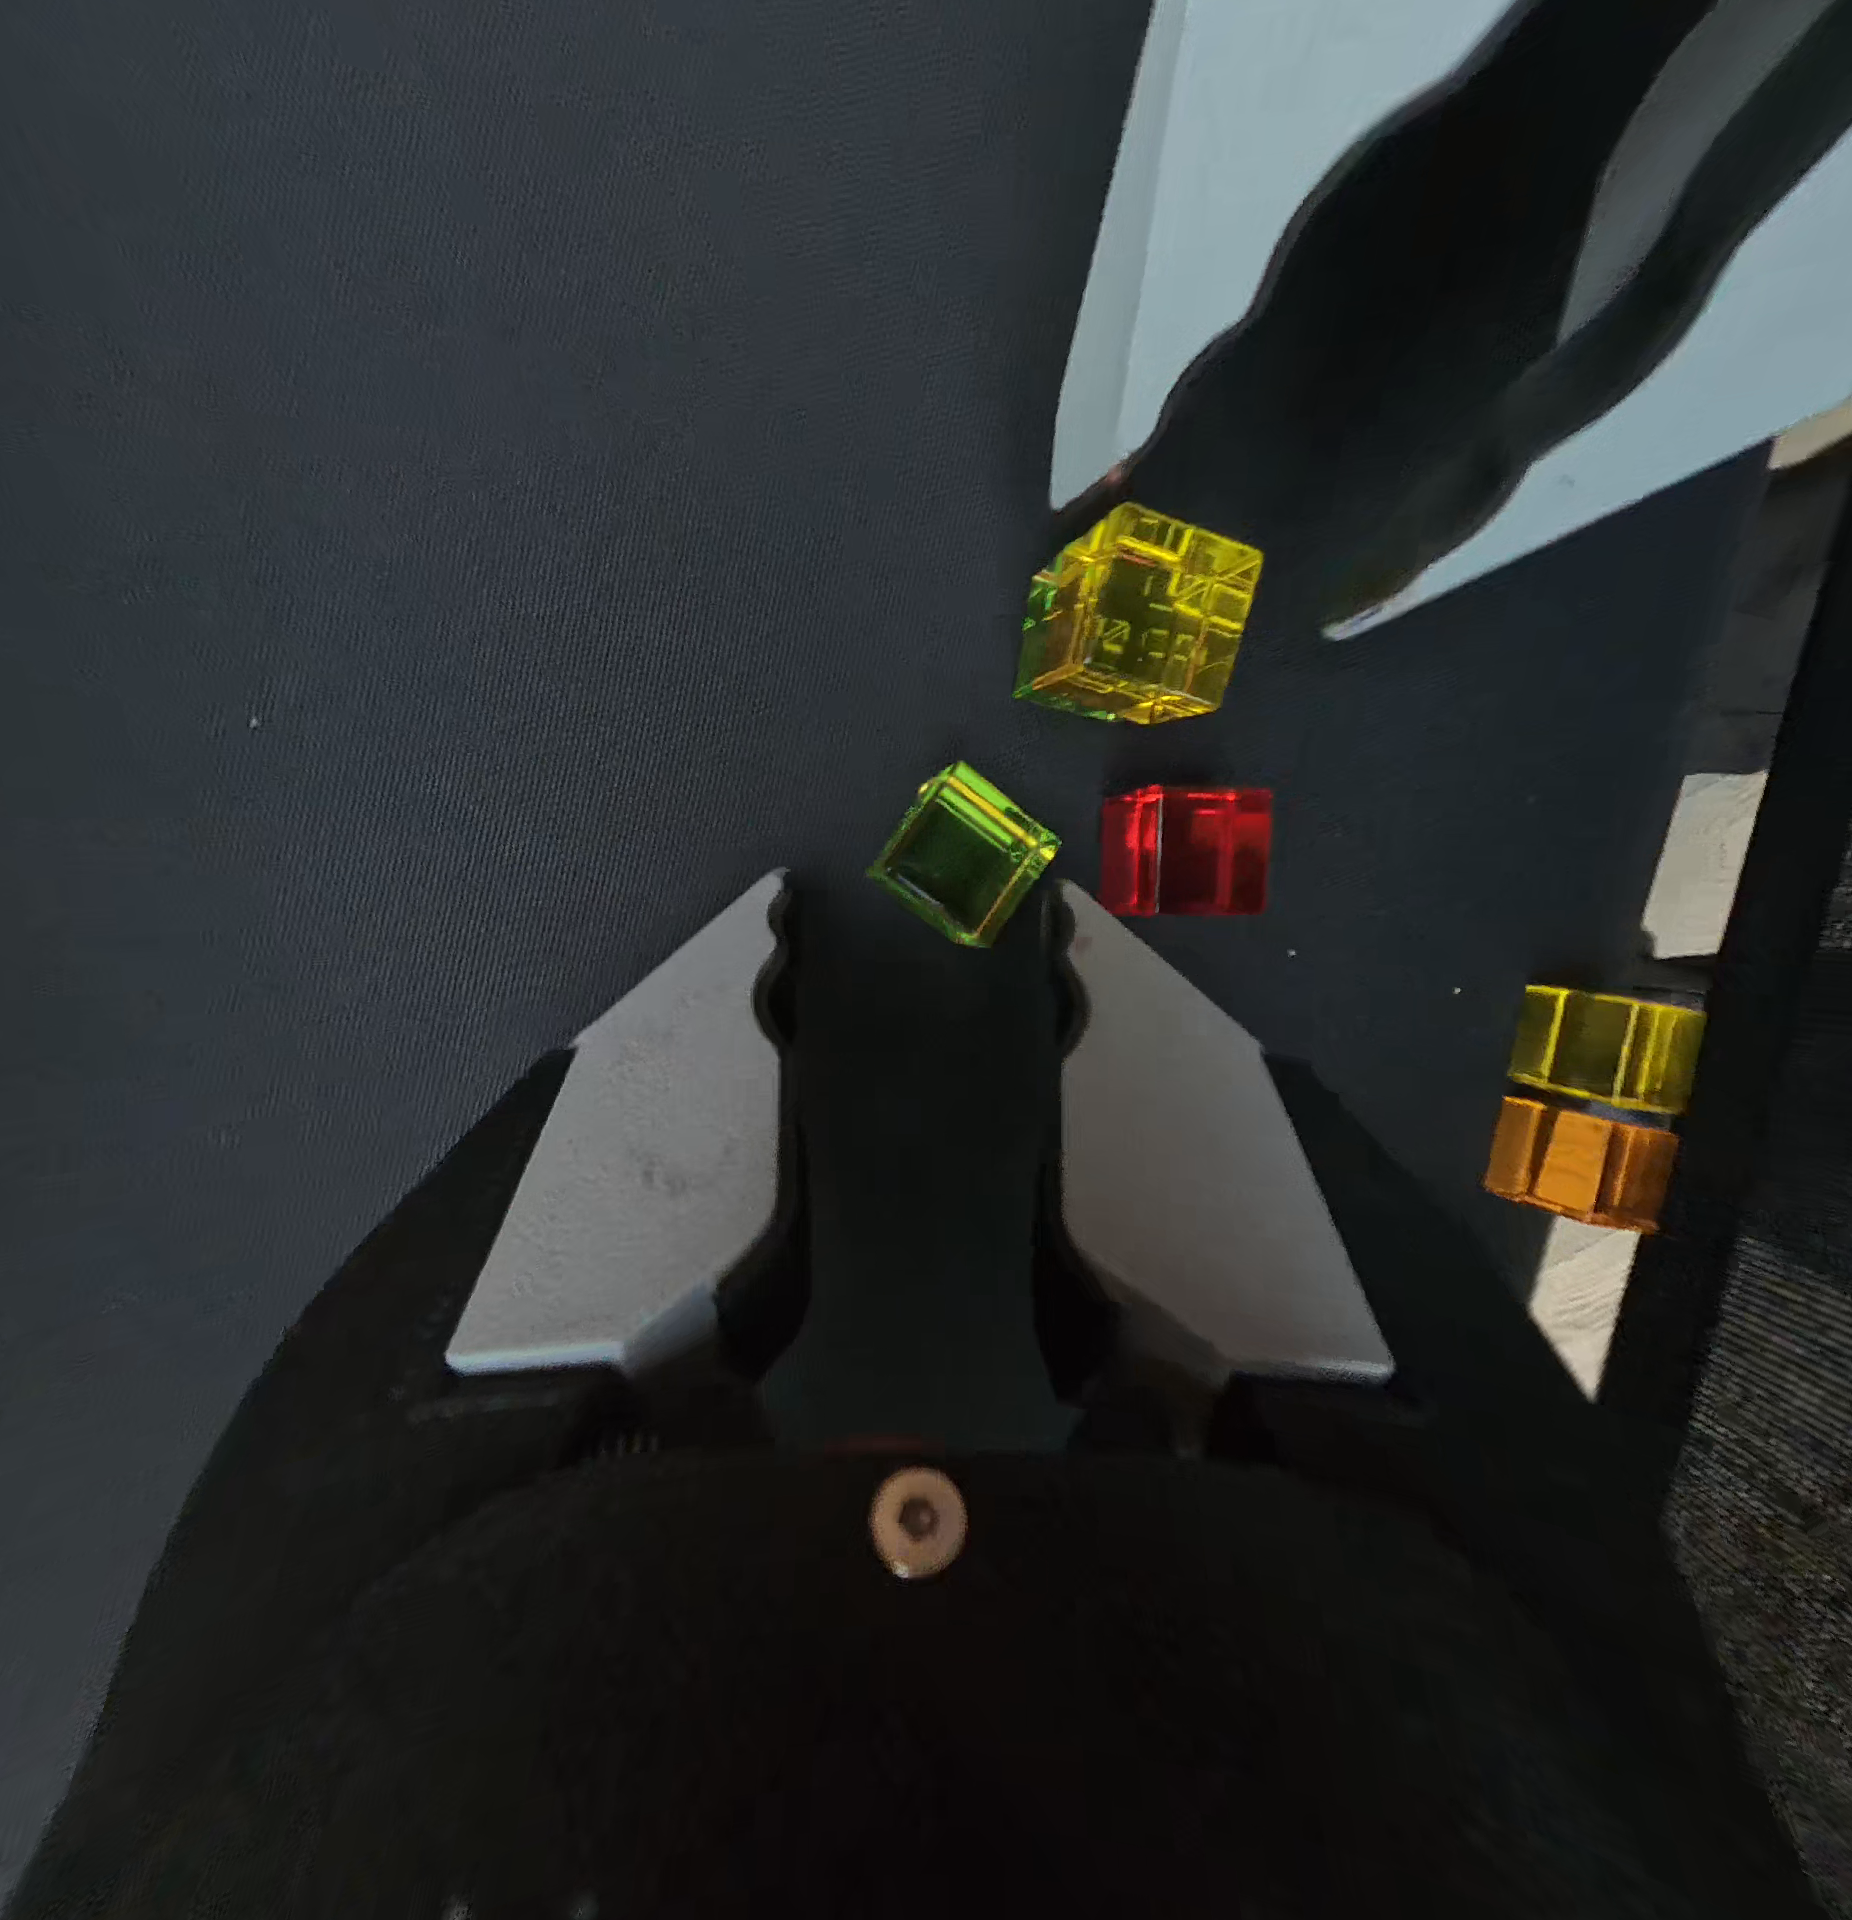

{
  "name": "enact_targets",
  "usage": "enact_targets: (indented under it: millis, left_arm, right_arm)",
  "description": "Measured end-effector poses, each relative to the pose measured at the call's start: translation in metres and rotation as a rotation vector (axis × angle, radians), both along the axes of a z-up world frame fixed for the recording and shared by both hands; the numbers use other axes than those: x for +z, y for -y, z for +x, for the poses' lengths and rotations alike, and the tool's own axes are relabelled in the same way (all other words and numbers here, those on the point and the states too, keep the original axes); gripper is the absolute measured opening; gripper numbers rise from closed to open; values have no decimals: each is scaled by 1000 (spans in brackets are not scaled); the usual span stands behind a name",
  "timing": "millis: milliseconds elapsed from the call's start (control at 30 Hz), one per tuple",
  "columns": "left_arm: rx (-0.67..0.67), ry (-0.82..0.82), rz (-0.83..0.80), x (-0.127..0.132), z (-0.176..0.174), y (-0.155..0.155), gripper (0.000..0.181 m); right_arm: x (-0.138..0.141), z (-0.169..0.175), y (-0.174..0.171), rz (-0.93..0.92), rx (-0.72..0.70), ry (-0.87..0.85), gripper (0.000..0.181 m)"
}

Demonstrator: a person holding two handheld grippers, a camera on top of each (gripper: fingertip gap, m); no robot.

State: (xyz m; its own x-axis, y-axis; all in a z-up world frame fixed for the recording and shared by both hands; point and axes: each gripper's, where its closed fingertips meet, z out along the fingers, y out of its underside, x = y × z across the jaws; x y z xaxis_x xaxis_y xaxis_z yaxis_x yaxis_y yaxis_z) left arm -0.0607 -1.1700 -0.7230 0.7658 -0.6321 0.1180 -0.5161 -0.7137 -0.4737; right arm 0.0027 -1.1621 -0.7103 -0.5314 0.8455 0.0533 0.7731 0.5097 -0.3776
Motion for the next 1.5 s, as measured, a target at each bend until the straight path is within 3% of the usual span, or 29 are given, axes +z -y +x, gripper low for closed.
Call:
enact_targets:
  millis: [233, 400, 667, 933, 1500]
  left_arm:
    - [-124, -20, 5, -12, 8, 2, 30]
    - [-88, 28, -37, -8, 9, 0, 28]
    - [-80, 60, 46, 29, 13, -6, 28]
    - [-121, 104, 130, 49, 41, -12, 28]
    - [-130, 111, 99, 30, 52, -13, 32]
  right_arm:
    - [17, 16, -5, -49, -78, -6, 42]
    - [27, 20, -7, -104, -153, 1, 40]
    - [40, 22, -9, -128, -189, -25, 38]
    - [44, 22, -14, -134, -212, -43, 37]
    - [44, 23, -19, -133, -228, -48, 36]
